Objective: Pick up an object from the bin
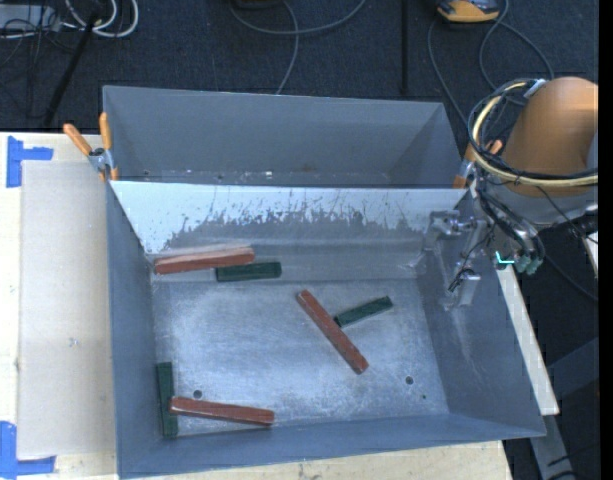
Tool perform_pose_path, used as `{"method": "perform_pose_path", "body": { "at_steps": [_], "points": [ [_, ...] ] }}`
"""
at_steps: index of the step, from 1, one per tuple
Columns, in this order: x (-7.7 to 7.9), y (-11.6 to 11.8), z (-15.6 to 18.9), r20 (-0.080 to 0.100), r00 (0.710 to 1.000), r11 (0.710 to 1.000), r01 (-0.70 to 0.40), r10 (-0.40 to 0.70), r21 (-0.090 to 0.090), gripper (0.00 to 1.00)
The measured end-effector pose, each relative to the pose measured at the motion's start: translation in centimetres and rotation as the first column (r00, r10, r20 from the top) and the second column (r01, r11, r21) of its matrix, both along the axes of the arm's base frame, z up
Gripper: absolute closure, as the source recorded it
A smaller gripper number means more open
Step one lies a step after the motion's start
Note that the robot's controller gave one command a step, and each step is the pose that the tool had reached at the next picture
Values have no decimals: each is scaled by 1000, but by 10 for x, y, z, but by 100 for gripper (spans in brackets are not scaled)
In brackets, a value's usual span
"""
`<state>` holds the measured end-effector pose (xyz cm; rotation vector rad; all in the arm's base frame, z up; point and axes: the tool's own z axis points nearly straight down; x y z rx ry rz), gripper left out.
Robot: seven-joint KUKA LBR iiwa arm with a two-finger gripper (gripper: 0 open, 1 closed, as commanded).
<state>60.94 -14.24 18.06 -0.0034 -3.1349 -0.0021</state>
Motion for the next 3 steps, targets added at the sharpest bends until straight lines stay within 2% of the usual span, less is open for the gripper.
{"method": "perform_pose_path", "body": {
  "at_steps": [1, 2, 3],
  "points": [
    [3, 51, -116, 0, 1000, 1000, 10, -10, 2, 0],
    [14, 38, -39, 14, 961, 961, 278, -278, 0, 0],
    [11, 116, -114, 1, 970, 970, 244, -244, -1, 0]
  ]
}}
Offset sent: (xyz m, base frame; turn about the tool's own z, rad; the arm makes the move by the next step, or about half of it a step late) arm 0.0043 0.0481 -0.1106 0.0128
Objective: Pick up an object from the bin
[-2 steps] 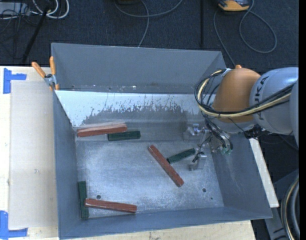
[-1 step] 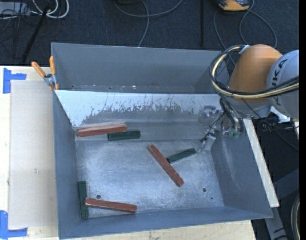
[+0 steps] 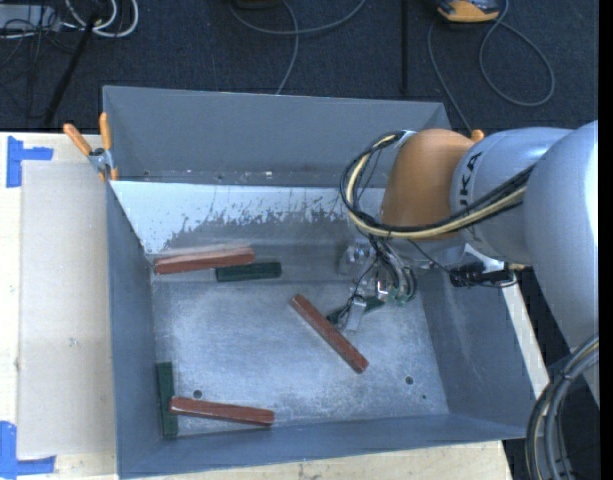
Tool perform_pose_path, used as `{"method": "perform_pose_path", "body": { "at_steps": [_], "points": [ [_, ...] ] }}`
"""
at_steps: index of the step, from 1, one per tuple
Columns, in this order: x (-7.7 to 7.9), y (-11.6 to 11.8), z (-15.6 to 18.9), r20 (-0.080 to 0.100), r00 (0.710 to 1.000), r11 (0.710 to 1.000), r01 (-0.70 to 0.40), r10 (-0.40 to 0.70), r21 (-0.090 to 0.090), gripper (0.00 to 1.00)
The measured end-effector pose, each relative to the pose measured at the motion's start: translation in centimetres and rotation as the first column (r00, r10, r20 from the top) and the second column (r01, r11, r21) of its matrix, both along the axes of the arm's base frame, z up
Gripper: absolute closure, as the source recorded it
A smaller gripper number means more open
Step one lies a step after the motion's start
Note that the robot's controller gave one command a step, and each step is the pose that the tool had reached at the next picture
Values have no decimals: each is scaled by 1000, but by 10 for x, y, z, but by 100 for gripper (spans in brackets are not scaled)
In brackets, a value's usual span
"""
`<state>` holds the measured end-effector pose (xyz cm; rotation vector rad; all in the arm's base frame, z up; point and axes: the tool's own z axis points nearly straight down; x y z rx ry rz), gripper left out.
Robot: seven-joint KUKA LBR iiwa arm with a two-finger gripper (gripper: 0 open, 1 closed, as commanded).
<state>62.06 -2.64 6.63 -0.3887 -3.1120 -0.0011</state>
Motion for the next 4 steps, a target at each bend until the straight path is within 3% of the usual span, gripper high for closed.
{"method": "perform_pose_path", "body": {
  "at_steps": [1, 2, 3, 4],
  "points": [
    [3, -2, 7, 8, 1000, 1000, 2, -2, 0, 100],
    [-1, -77, 120, 15, 999, 1000, -29, 29, -6, 100],
    [-3, -74, 114, 7, 999, 999, -34, 34, -2, 0],
    [-33, -15, 0, -5, 997, 997, 78, -78, 0, 0]
  ]
}}
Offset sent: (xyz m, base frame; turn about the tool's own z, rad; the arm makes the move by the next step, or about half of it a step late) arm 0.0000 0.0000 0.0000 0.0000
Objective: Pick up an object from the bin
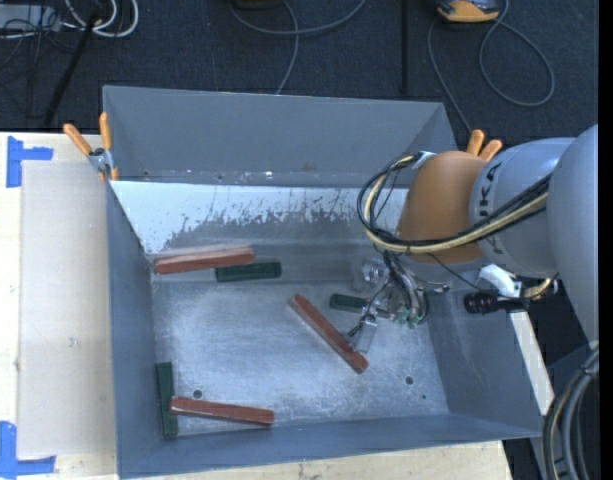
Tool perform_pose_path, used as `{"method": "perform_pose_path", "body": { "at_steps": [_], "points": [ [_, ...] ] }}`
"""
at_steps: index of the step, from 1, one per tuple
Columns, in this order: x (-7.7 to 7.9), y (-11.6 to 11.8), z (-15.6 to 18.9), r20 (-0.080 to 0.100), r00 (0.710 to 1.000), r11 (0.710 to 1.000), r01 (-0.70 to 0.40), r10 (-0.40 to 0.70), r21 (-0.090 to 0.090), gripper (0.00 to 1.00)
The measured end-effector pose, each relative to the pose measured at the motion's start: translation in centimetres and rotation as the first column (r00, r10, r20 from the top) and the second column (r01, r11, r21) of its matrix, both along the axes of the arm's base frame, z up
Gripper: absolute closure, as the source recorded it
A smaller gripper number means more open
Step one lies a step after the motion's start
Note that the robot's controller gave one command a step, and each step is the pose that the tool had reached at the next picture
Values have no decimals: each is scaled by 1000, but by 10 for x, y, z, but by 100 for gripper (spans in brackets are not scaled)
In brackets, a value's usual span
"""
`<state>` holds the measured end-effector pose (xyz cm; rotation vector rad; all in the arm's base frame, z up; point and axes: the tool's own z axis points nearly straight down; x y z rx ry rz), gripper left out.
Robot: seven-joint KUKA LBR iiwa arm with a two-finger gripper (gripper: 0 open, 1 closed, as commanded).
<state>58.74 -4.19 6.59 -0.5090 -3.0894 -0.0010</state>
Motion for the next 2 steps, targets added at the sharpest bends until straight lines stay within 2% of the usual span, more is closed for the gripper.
{"method": "perform_pose_path", "body": {
  "at_steps": [1, 2],
  "points": [
    [3, -2, 5, 12, 1000, 1000, 0, 0, -3, 100],
    [-22, 10, 87, 17, 1000, 1000, -23, 23, -2, 100]
  ]
}}
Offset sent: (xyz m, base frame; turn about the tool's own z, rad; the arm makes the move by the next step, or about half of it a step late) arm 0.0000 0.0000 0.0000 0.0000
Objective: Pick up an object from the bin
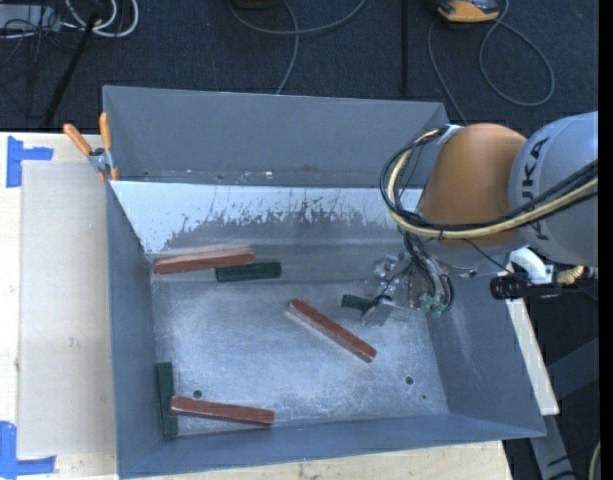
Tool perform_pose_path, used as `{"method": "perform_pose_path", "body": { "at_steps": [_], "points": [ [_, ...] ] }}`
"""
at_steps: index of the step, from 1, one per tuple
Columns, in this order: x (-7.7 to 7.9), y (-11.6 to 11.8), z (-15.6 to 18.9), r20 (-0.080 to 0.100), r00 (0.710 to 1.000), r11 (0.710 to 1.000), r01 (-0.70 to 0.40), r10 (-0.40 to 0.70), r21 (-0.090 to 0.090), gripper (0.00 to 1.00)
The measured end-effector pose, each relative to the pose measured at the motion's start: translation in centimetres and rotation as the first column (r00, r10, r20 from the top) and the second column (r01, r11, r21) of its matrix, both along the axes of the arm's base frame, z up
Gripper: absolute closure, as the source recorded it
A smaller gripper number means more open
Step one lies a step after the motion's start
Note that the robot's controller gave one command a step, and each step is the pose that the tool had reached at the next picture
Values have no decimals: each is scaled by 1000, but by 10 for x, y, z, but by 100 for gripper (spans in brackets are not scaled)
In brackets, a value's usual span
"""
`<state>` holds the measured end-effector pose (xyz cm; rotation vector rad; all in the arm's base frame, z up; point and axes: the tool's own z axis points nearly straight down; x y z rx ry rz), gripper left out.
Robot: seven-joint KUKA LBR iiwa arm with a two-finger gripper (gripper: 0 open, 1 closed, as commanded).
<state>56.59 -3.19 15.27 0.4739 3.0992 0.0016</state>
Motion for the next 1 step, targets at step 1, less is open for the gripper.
{"method": "perform_pose_path", "body": {
  "at_steps": [1],
  "points": [
    [-20, -17, 109, 1, 1000, 1000, 1, -1, -1, 100]
  ]
}}
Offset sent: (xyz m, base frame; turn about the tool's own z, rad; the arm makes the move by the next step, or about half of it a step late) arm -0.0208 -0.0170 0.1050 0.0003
